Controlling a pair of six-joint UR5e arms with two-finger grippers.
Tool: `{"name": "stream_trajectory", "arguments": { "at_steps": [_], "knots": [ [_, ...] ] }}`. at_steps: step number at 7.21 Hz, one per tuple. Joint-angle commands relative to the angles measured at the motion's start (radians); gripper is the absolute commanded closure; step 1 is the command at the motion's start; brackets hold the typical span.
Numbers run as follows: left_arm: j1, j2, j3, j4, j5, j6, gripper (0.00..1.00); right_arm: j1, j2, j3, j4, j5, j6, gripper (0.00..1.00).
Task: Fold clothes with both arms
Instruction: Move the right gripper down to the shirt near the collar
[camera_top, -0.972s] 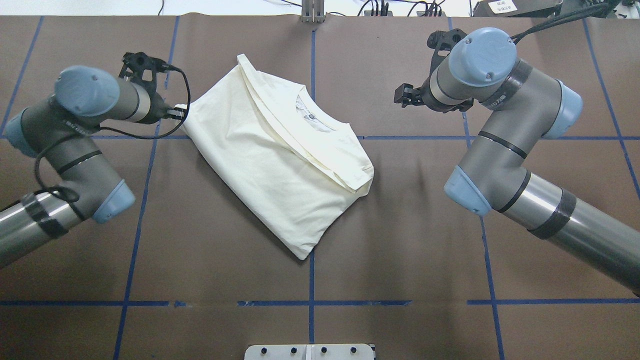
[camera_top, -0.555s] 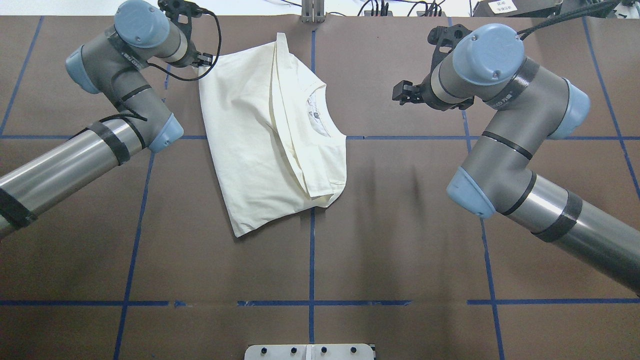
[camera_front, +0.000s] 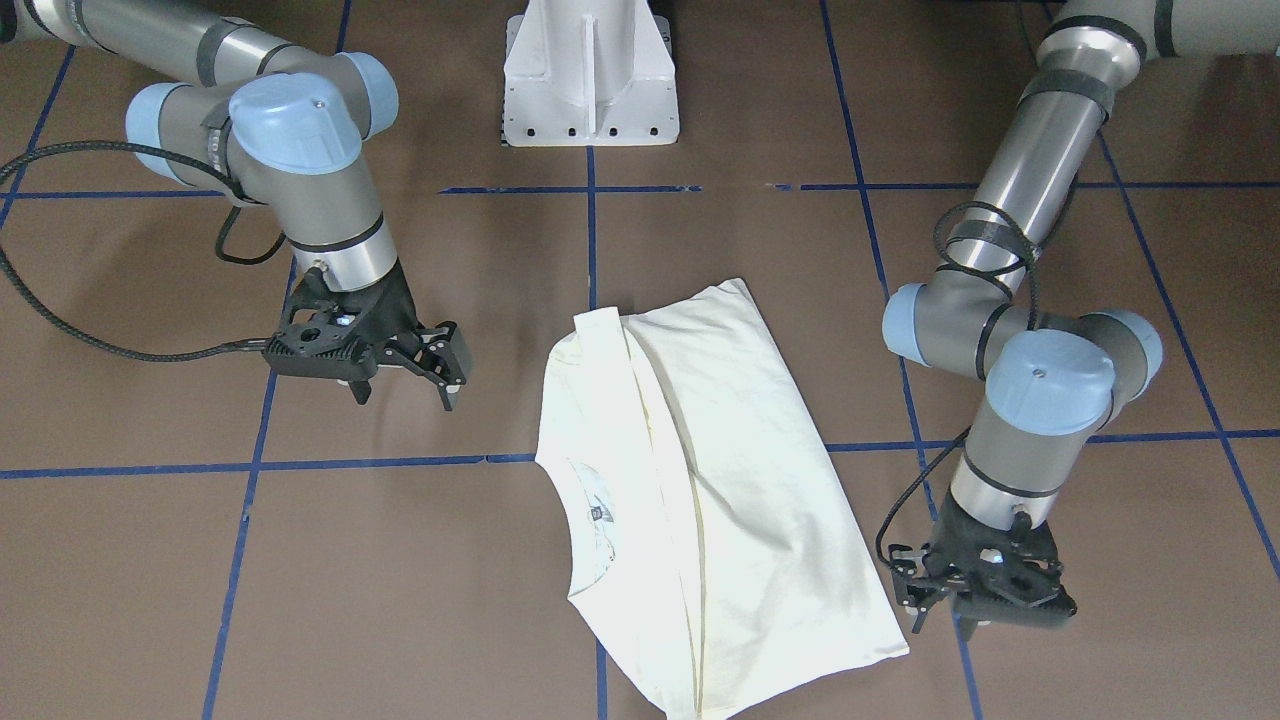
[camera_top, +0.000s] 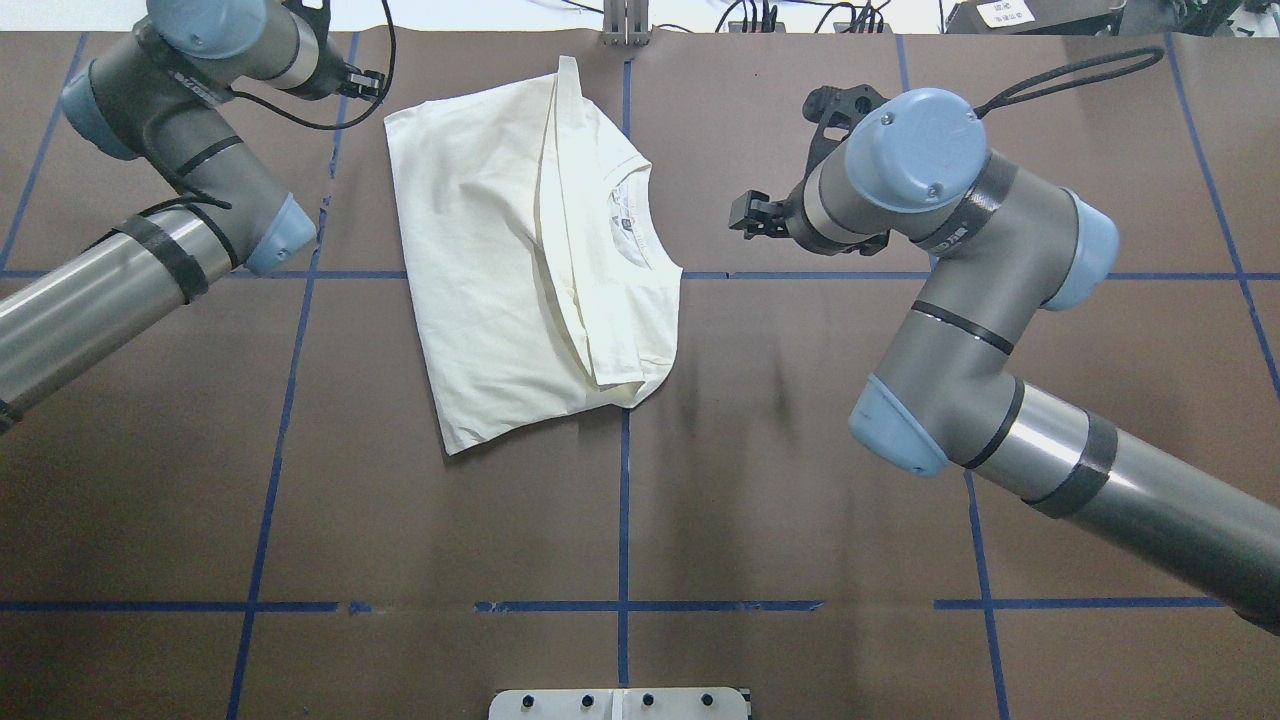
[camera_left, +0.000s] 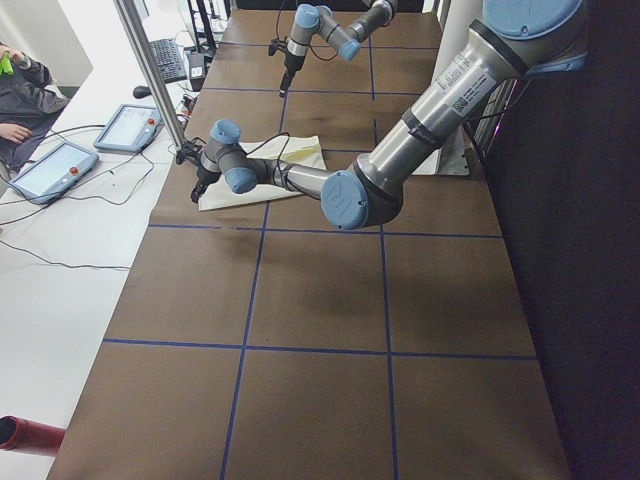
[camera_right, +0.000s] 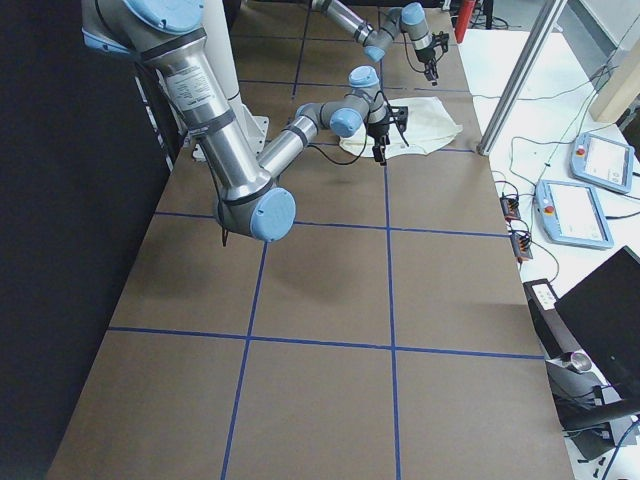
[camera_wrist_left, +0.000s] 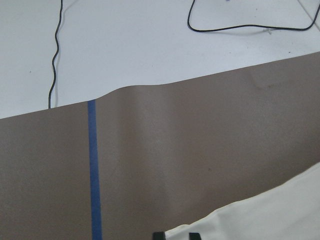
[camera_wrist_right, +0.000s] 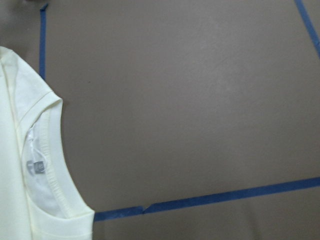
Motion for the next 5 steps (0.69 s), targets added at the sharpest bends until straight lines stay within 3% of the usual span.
{"name": "stream_trajectory", "arguments": {
  "at_steps": [1, 2, 3, 5],
  "knots": [
    [-0.014, 0.109, -0.151, 0.006, -0.058, 0.009, 0.00, -0.076, 0.104, -0.098, 0.003, -0.061, 0.150, 0.20],
    [-0.014, 0.115, -0.166, 0.006, -0.059, 0.008, 0.00, -0.103, 0.152, -0.182, 0.036, -0.116, 0.192, 0.28],
    [-0.011, 0.120, -0.168, -0.001, -0.058, 0.000, 0.00, -0.124, 0.163, -0.253, 0.084, -0.125, 0.195, 0.30],
    [-0.008, 0.121, -0.168, -0.003, -0.058, -0.004, 0.00, -0.153, 0.179, -0.282, 0.087, -0.127, 0.201, 0.37]
  ]
}}
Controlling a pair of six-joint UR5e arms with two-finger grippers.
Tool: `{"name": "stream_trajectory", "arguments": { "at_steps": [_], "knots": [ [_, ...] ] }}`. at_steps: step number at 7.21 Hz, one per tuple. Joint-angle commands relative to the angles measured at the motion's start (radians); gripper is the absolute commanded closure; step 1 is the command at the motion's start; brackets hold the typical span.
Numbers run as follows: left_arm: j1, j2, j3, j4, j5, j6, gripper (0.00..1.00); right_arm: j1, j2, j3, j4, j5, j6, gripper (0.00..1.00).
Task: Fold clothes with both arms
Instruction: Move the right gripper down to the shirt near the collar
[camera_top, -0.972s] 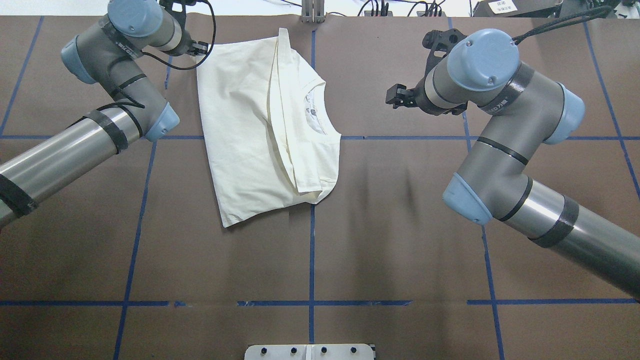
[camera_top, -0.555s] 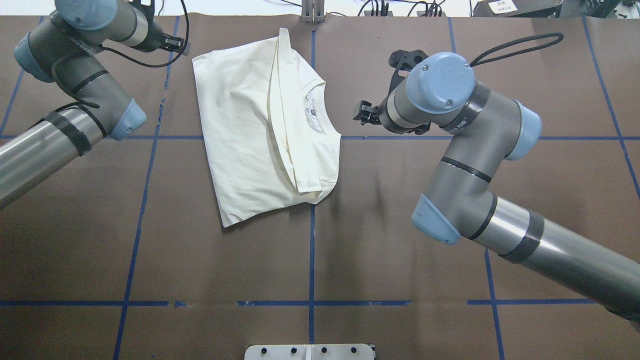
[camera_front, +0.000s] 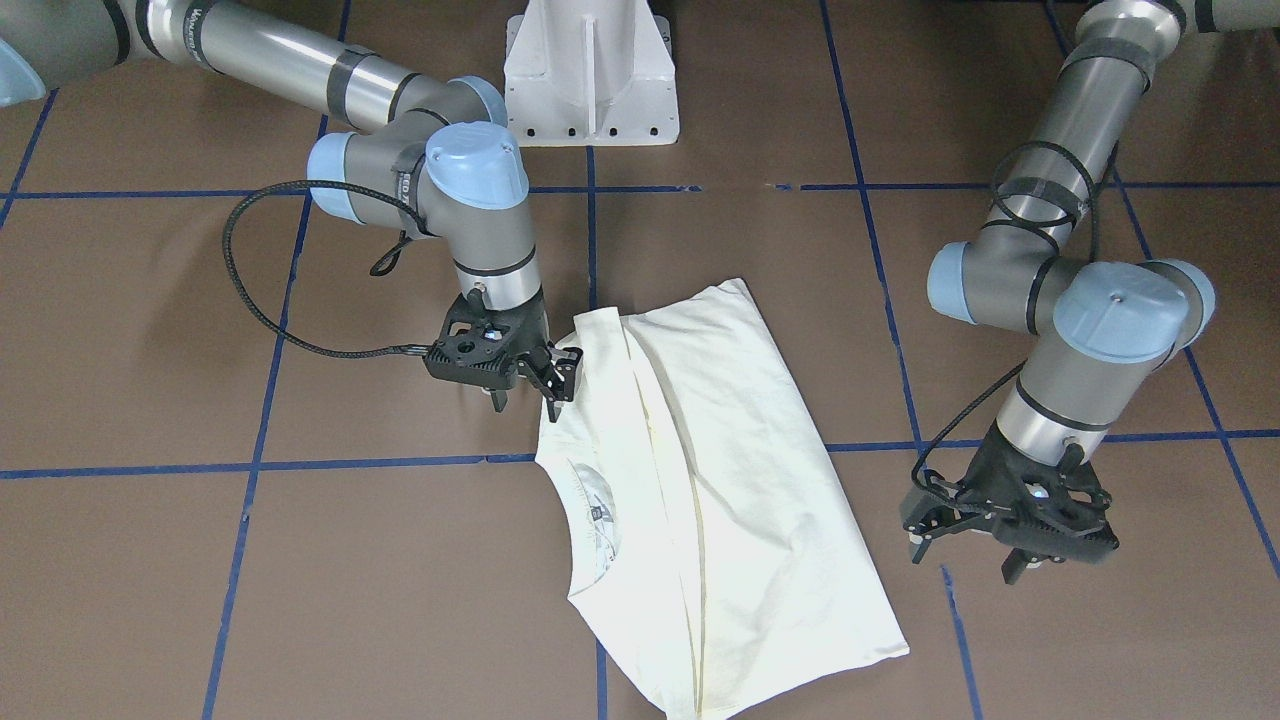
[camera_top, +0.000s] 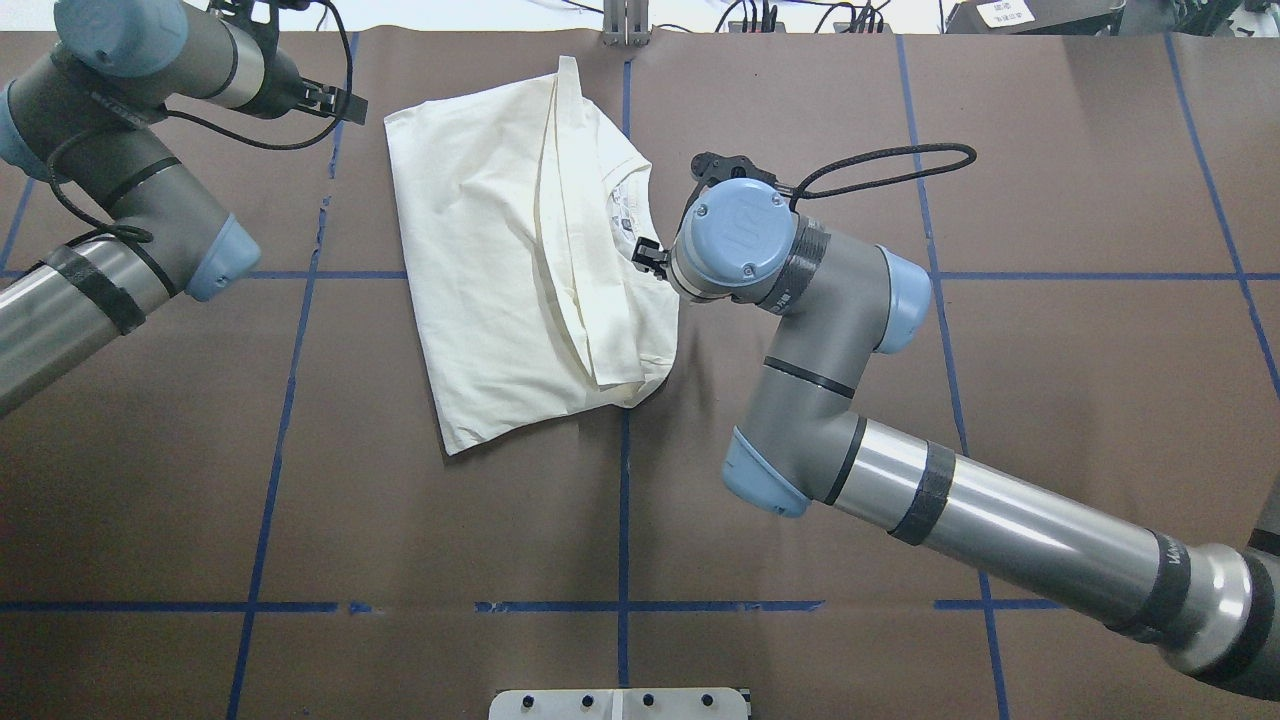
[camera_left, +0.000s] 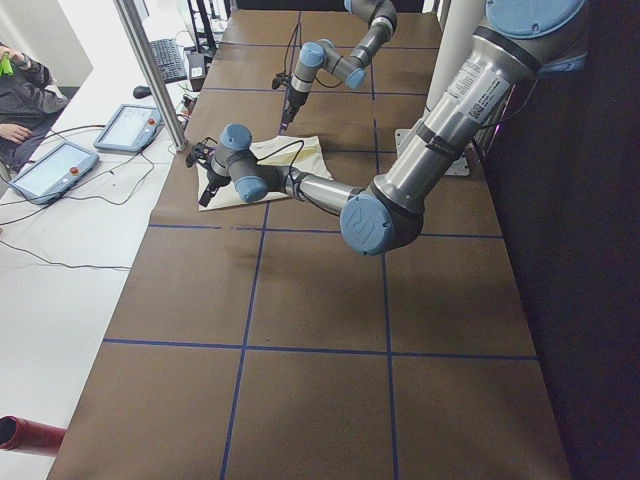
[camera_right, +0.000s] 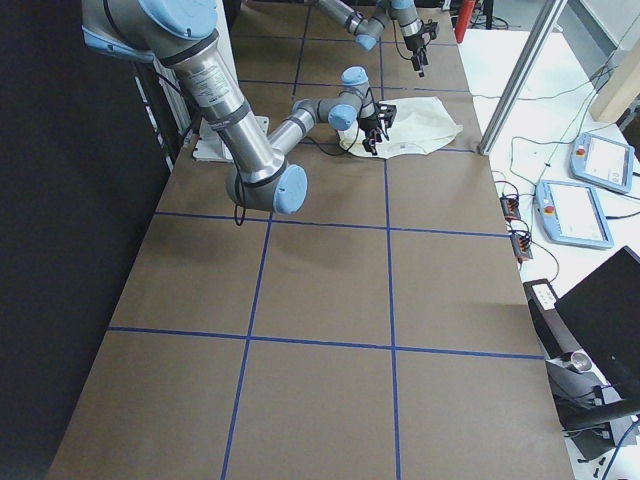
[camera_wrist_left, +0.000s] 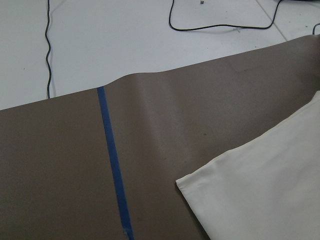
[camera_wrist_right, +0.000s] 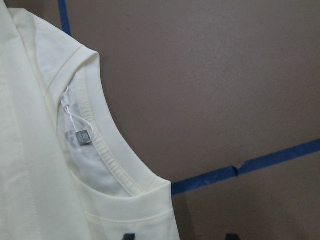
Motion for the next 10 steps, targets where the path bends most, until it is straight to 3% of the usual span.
{"name": "stream_trajectory", "arguments": {
  "at_steps": [1, 7, 8, 10],
  "knots": [
    [0.003, 0.004, -0.002, -0.001, 0.000, -0.003, 0.00, -0.030, 0.012, -0.042, 0.008, -0.006, 0.004, 0.37],
    [0.003, 0.004, -0.002, -0.001, 0.000, -0.003, 0.00, -0.064, 0.015, -0.053, 0.013, -0.047, 0.007, 0.43],
    [0.003, 0.004, 0.000, -0.001, 0.001, -0.003, 0.00, -0.068, 0.015, -0.053, 0.013, -0.049, 0.018, 0.53],
    [0.003, 0.004, -0.002, -0.001, 0.000, -0.003, 0.00, -0.070, 0.013, -0.051, 0.013, -0.049, 0.053, 1.00]
  ]
}}
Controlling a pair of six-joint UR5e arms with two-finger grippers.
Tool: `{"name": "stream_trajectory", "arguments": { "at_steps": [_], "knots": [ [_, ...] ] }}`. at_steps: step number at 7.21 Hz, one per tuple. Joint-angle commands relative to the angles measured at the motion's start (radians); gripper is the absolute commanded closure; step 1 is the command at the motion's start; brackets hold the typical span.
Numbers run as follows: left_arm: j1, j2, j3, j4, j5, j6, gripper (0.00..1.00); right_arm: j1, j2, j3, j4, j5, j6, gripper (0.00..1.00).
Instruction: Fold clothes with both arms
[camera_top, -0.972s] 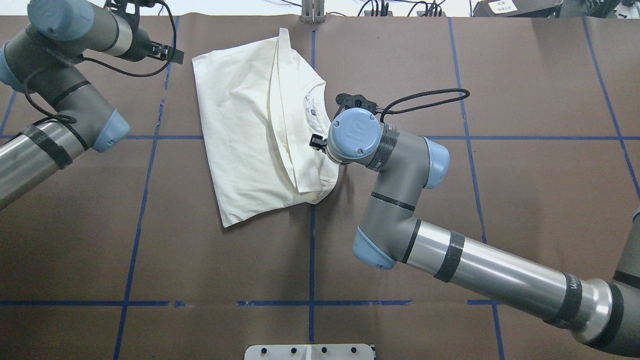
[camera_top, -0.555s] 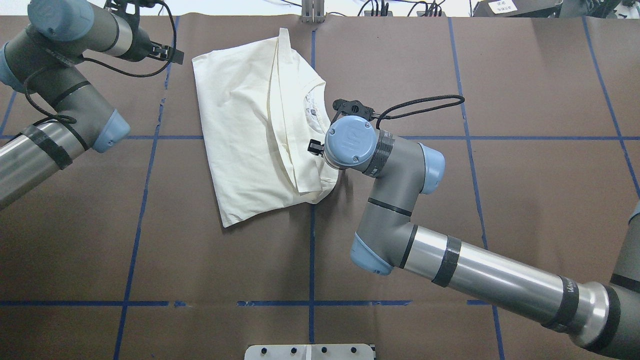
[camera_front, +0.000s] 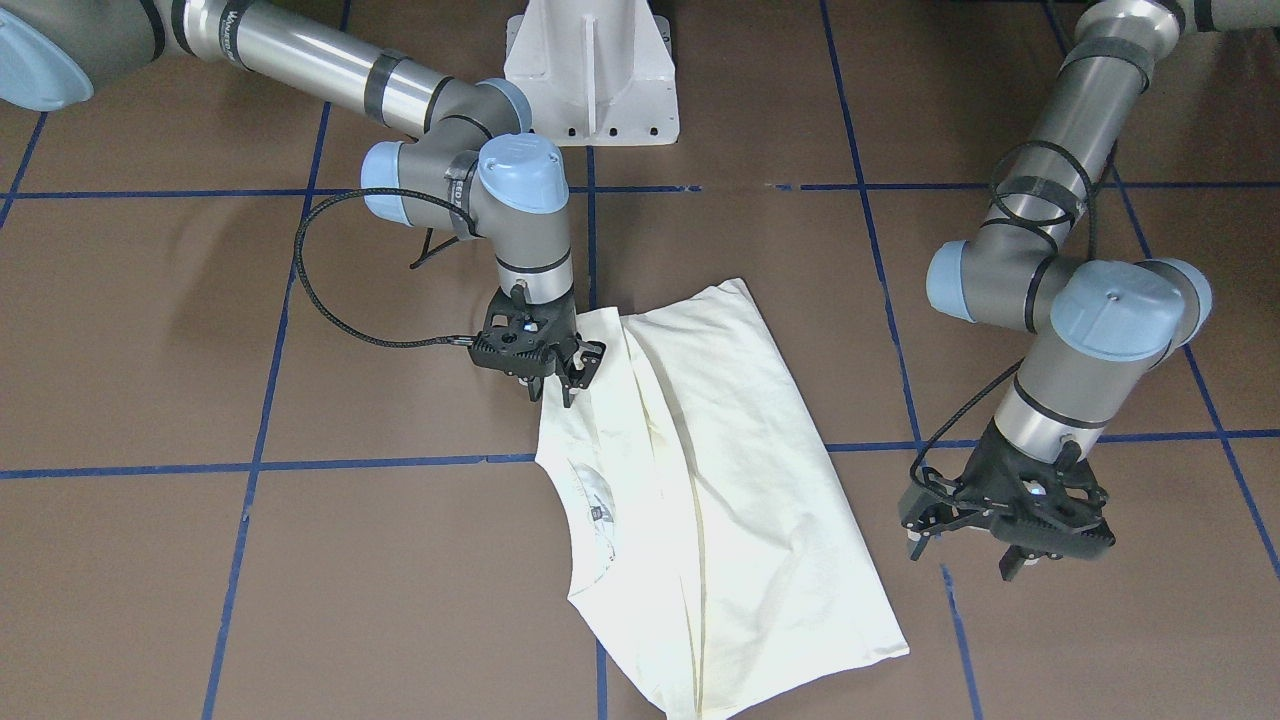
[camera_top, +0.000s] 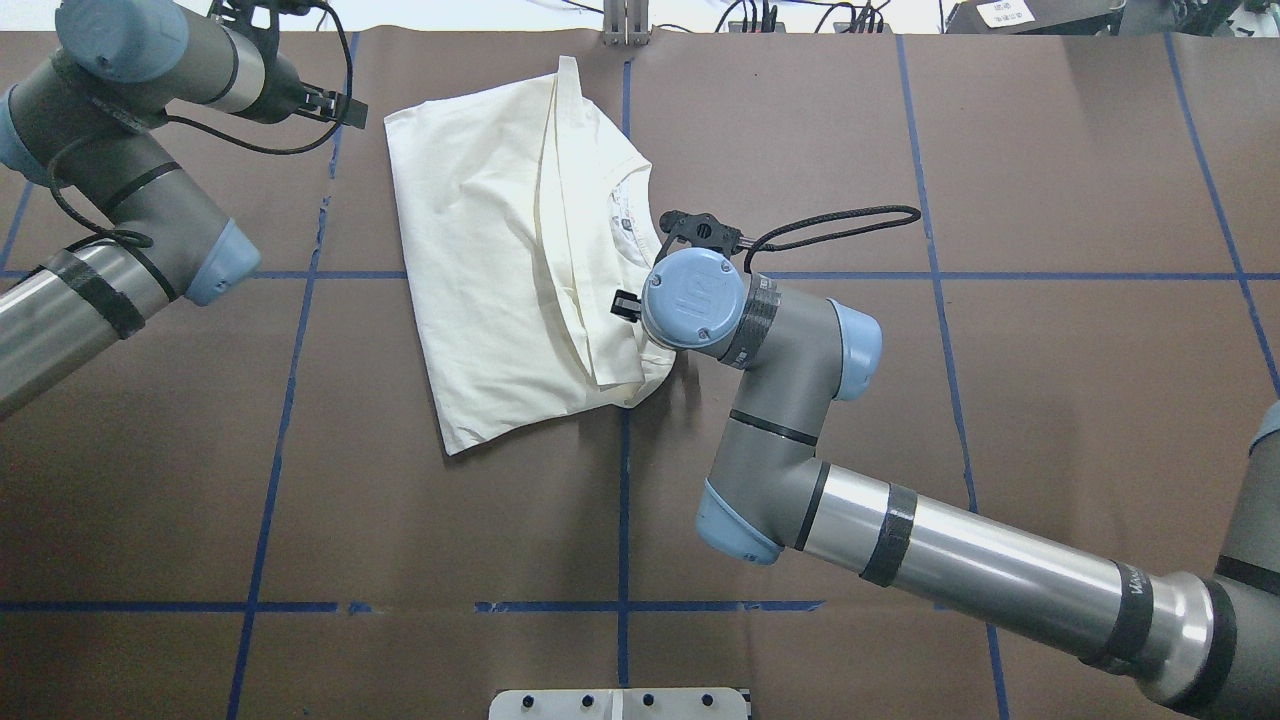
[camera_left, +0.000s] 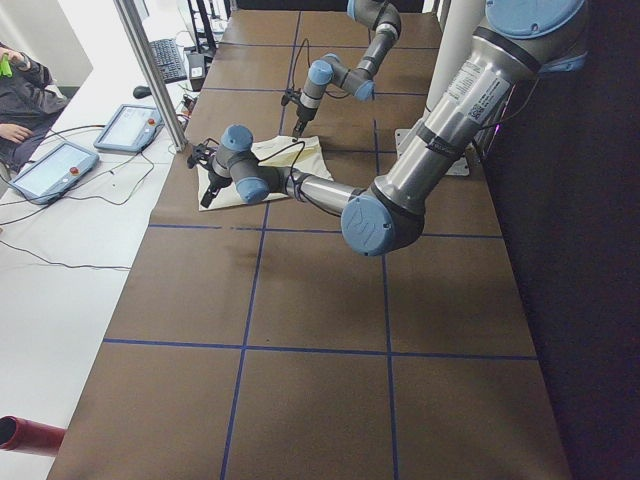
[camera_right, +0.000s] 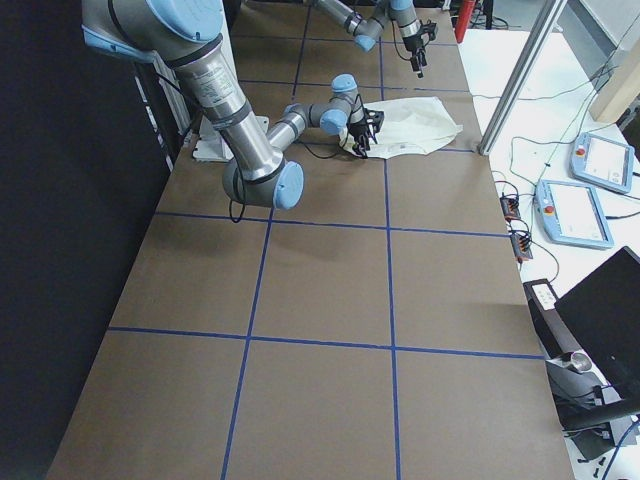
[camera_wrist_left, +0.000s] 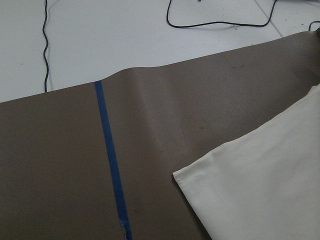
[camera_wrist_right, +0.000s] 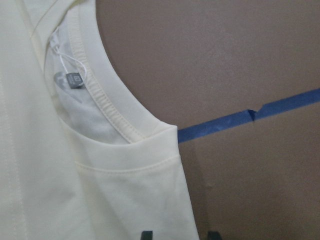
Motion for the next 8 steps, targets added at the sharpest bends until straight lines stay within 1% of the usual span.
{"name": "stream_trajectory", "arguments": {
  "at_steps": [1, 3, 4, 5, 6, 7, 8],
  "knots": [
    [0.000, 0.000, 0.000, 0.000, 0.000, -0.002, 0.00, -0.002, 0.000, 0.001, 0.002, -0.001, 0.026, 1.00],
    [0.000, 0.000, -0.002, 0.000, -0.001, -0.005, 0.00, 0.001, -0.003, 0.015, 0.000, -0.001, 0.023, 1.00],
    [0.002, 0.000, -0.002, 0.000, 0.000, -0.005, 0.00, 0.004, -0.018, 0.050, -0.008, 0.001, 0.022, 1.00],
    [0.003, 0.000, -0.002, 0.000, 0.000, -0.005, 0.00, 0.004, -0.102, 0.144, -0.009, -0.001, 0.026, 1.00],
    [0.003, 0.000, -0.002, 0.000, 0.000, -0.005, 0.00, -0.017, -0.200, 0.268, -0.009, -0.010, 0.029, 1.00],
    [0.003, 0.000, -0.002, 0.000, -0.001, -0.005, 0.00, -0.086, -0.304, 0.395, -0.012, -0.083, 0.032, 1.00],
    [0.003, -0.002, -0.002, 0.000, 0.000, -0.006, 0.00, -0.130, -0.373, 0.476, -0.015, -0.109, 0.076, 1.00]
  ]
}}
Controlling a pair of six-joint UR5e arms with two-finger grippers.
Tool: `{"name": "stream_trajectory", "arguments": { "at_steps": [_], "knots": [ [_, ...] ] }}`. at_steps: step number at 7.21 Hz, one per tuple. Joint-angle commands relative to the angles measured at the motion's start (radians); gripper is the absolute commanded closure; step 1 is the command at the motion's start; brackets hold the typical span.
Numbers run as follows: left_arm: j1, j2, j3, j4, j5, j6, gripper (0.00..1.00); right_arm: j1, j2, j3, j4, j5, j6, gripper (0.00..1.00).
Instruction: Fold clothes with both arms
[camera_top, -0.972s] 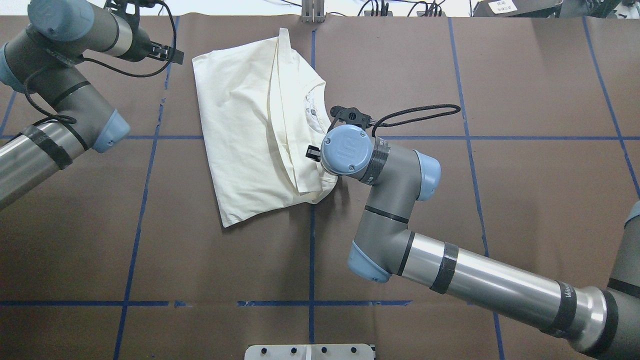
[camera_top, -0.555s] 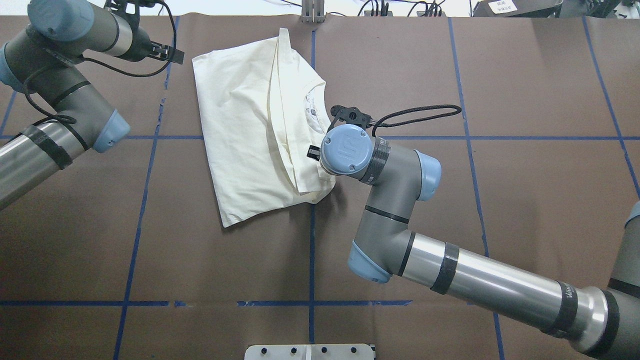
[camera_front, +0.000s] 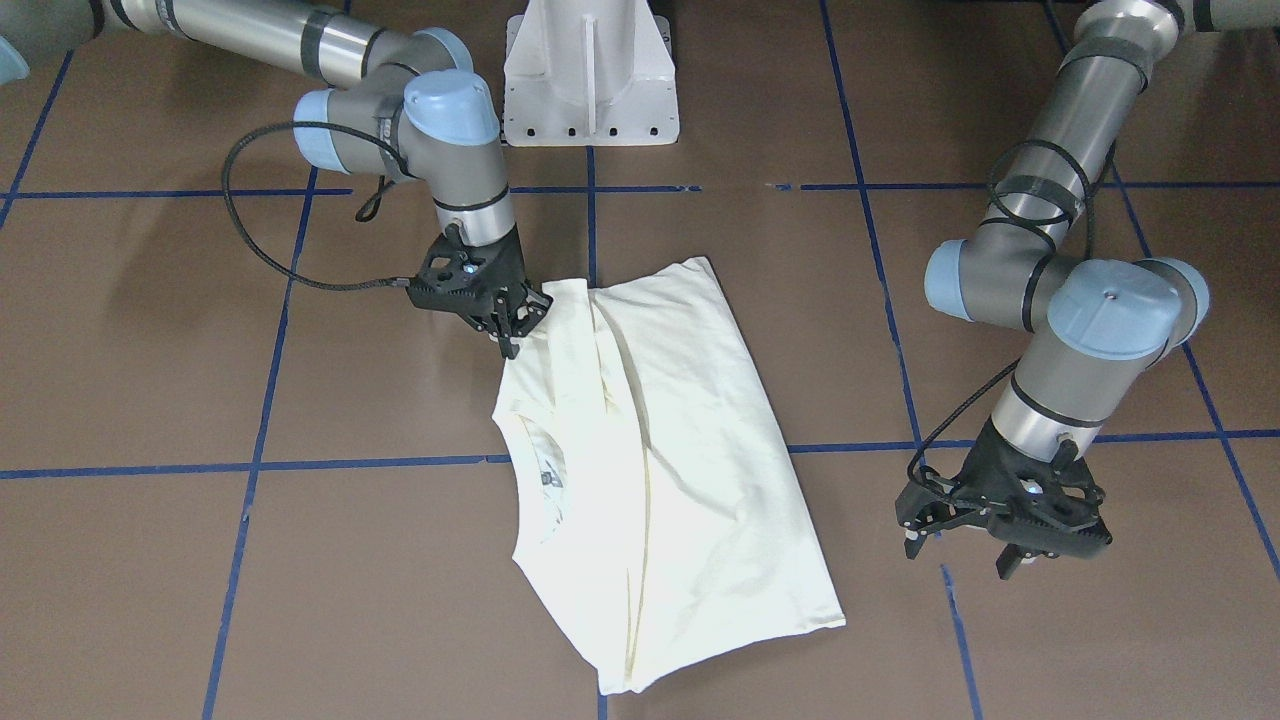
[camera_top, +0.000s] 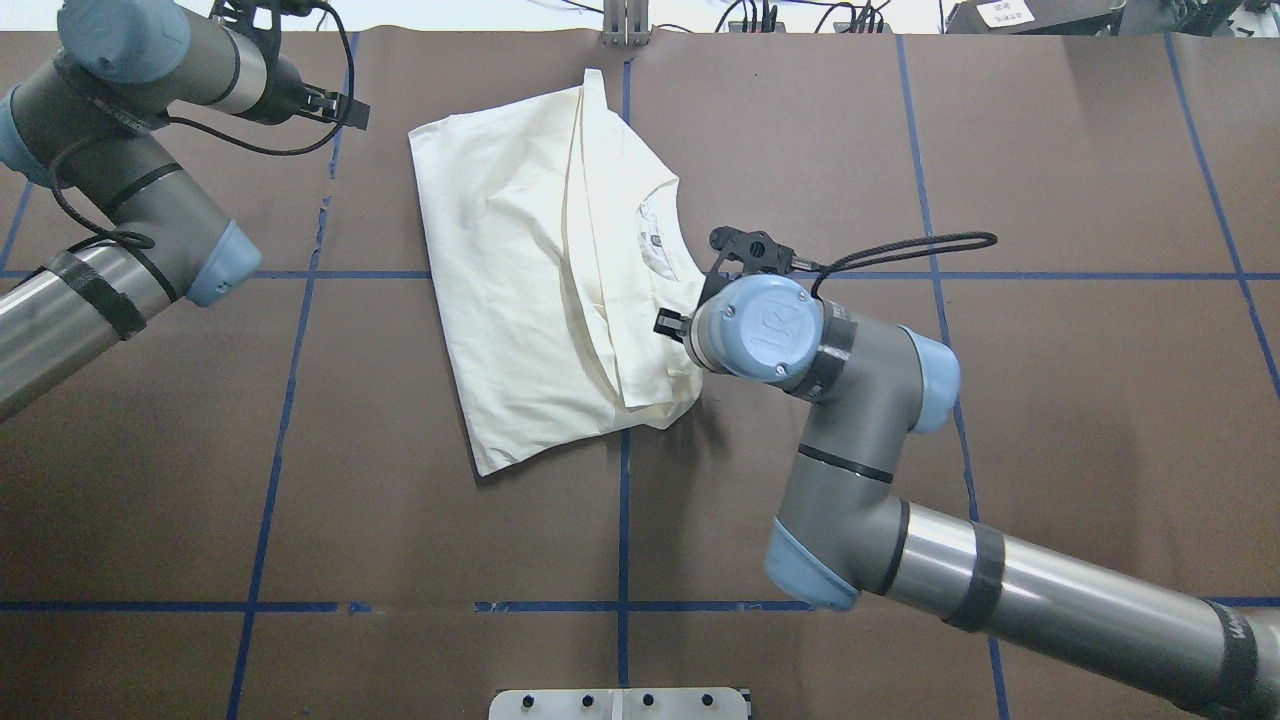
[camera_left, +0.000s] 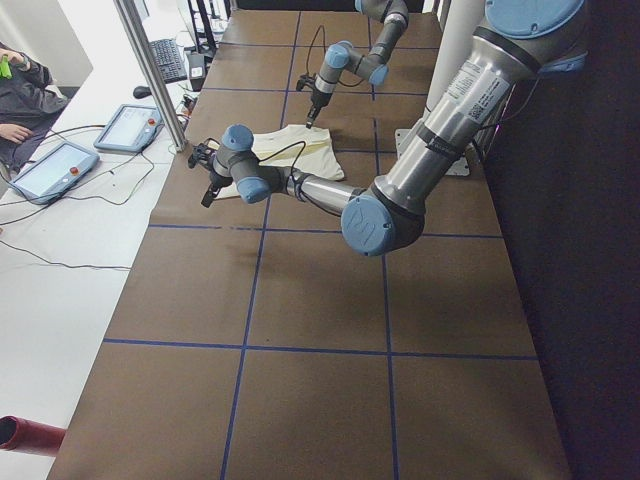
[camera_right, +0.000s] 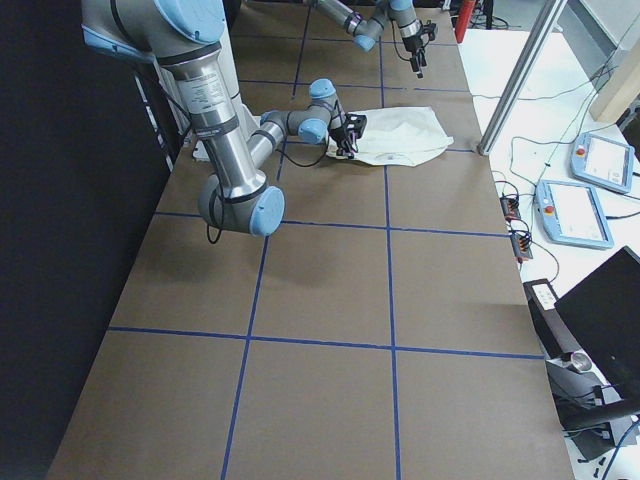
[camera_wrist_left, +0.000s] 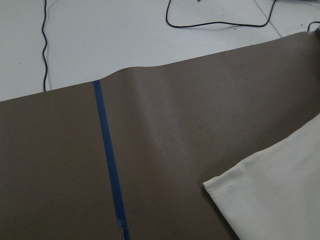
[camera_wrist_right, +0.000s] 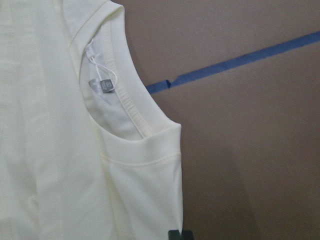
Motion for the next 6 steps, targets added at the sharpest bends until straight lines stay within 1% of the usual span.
{"name": "stream_trajectory", "arguments": {
  "at_steps": [1, 2, 3, 5, 6],
  "knots": [
    [0.002, -0.001, -0.002, 0.000, -0.001, -0.001, 0.00, -0.103, -0.136, 0.155, -0.004, -0.090, 0.057, 1.00],
    [0.002, -0.001, -0.003, 0.000, -0.001, -0.001, 0.00, -0.123, -0.138, 0.155, -0.004, -0.119, 0.056, 0.82],
    [0.003, -0.001, -0.009, 0.000, -0.001, -0.001, 0.00, -0.130, -0.140, 0.157, -0.005, -0.116, 0.033, 0.01],
    [0.003, -0.001, -0.011, 0.000, -0.001, -0.001, 0.00, -0.120, -0.121, 0.169, -0.005, -0.104, -0.211, 0.00],
    [0.003, -0.001, -0.011, 0.000, -0.001, -0.001, 0.00, -0.121, -0.103, 0.182, -0.007, -0.097, -0.295, 0.00]
  ]
}}
